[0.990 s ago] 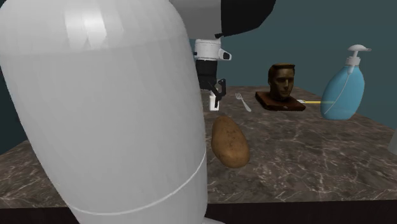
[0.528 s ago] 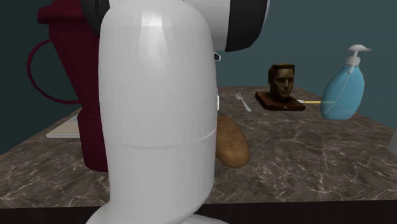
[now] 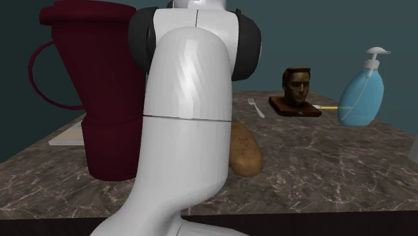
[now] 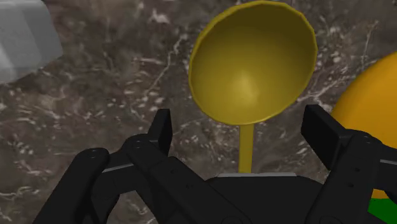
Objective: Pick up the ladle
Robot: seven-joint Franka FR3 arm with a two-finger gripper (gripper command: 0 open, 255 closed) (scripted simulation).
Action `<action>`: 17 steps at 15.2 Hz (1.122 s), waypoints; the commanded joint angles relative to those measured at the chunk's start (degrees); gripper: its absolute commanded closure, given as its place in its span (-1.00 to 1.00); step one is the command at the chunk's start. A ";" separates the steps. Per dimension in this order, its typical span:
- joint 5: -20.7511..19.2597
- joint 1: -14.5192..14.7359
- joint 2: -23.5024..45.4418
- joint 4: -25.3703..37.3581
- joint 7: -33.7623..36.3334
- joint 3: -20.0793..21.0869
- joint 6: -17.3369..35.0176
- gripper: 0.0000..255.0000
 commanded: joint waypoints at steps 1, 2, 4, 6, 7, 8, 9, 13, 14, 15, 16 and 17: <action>-0.49 1.46 5.55 8.24 -0.02 0.65 -2.33 -1.00; -0.49 1.50 5.61 8.34 -0.03 0.63 -2.37 -1.00; -0.39 1.35 5.15 6.07 -0.29 0.60 -0.57 -1.00; -0.32 1.23 4.81 4.01 -0.53 0.58 1.14 -1.00; -0.28 1.17 4.68 3.02 -0.64 0.57 1.98 -1.00; -0.26 1.12 4.56 2.08 -0.76 0.55 2.80 -1.00; -0.22 1.05 4.42 0.65 -0.93 0.54 4.08 -1.00; -0.21 1.07 4.41 0.71 -0.89 0.55 4.01 1.00; -0.22 1.08 4.42 0.72 -0.88 0.55 4.01 1.00; -0.21 1.07 4.41 0.69 -0.89 0.54 4.03 1.00; -0.22 1.07 4.41 0.70 -0.89 0.55 4.03 1.00; -0.22 1.07 4.42 0.70 -0.89 0.54 4.03 1.00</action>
